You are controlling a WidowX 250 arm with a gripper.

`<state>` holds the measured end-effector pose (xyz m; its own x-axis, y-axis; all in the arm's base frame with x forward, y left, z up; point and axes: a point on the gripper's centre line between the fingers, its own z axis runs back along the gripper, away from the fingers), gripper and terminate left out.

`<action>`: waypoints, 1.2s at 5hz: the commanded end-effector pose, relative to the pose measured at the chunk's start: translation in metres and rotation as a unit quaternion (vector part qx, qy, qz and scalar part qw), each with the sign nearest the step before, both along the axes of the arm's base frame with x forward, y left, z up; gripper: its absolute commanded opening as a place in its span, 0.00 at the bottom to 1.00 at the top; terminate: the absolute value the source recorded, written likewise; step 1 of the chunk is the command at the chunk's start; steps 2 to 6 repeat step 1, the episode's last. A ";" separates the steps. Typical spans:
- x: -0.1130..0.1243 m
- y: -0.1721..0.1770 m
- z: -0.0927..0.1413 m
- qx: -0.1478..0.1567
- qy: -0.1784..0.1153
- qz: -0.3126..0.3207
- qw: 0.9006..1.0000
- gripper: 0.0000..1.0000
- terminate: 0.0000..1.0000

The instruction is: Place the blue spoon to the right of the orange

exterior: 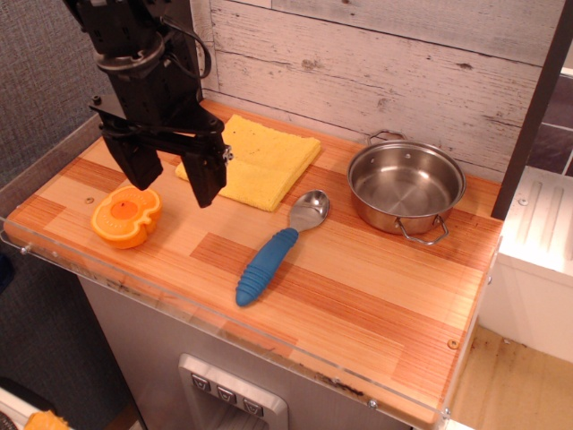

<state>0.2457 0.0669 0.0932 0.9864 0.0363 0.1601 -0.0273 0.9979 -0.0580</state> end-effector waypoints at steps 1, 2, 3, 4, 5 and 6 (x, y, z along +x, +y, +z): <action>0.002 0.005 0.014 0.008 -0.023 -0.003 1.000 1.00 1.00; 0.002 0.005 0.014 0.008 -0.023 -0.003 1.000 1.00 1.00; 0.002 0.005 0.014 0.008 -0.023 -0.003 1.000 1.00 1.00; 0.002 0.005 0.014 0.008 -0.023 -0.003 1.000 1.00 1.00; 0.002 0.005 0.014 0.008 -0.023 -0.003 1.000 1.00 1.00; 0.002 0.005 0.014 0.008 -0.023 -0.003 1.000 1.00 1.00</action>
